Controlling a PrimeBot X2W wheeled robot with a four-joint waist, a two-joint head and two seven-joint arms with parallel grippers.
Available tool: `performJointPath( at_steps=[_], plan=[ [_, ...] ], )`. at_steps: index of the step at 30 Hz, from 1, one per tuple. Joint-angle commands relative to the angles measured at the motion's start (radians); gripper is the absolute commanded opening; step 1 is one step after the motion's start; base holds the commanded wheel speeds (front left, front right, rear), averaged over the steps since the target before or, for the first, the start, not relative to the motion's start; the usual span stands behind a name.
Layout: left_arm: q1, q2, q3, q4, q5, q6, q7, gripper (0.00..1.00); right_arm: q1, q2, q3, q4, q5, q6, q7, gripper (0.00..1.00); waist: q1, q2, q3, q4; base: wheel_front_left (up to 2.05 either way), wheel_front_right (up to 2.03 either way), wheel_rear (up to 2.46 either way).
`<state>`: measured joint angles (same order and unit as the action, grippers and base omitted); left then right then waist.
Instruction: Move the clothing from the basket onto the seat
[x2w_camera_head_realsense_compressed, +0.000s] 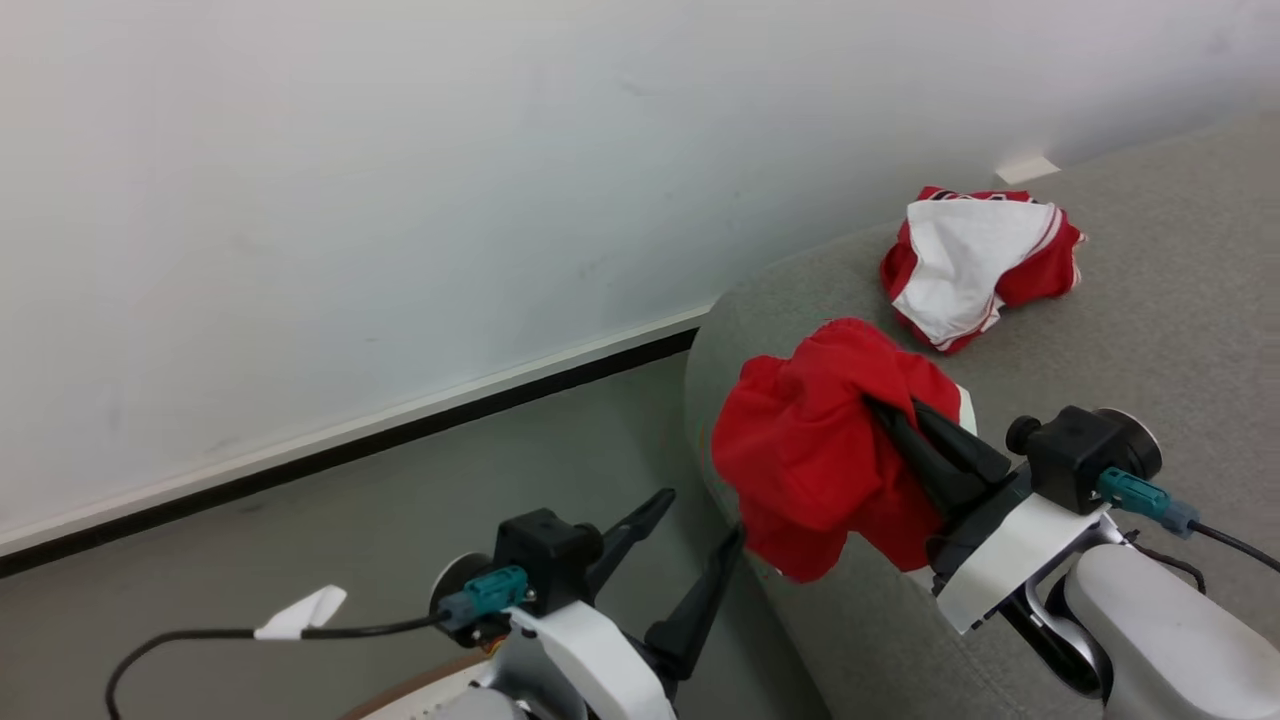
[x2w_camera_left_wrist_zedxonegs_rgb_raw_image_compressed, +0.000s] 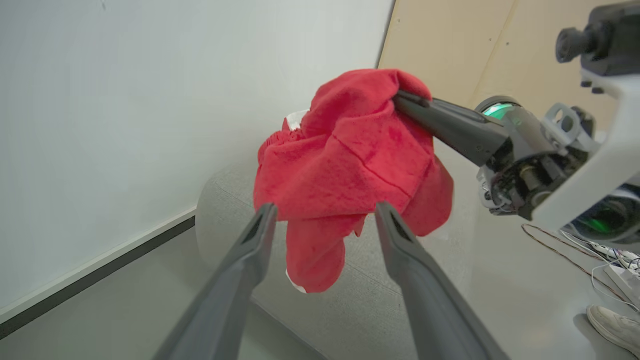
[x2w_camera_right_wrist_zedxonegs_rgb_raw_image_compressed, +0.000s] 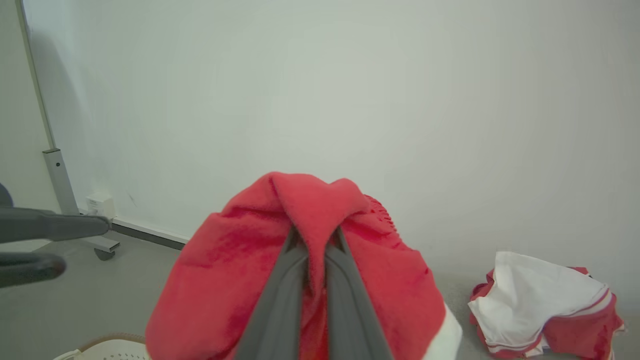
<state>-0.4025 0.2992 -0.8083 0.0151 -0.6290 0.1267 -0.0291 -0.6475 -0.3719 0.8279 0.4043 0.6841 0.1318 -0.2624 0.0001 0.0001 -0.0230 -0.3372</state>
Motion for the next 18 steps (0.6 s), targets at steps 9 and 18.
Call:
performJointPath(
  at_steps=[9,18],
  plan=[
    [-0.023,-0.017,-0.032,-0.017,0.028,-0.007,0.005,1.0,0.045,-0.046,-0.06,-0.044,-0.024,-0.002,-0.004,0.0,-0.0001,-0.0001,0.041,-0.092,0.0,0.0,0.0],
    [-0.088,-0.005,-0.053,-0.048,0.059,-0.018,0.04,1.0,0.028,-0.06,-0.21,-0.036,-0.051,-0.002,-0.004,0.0,-0.0001,-0.0001,0.156,-0.06,0.0,0.0,0.0]
  ],
)
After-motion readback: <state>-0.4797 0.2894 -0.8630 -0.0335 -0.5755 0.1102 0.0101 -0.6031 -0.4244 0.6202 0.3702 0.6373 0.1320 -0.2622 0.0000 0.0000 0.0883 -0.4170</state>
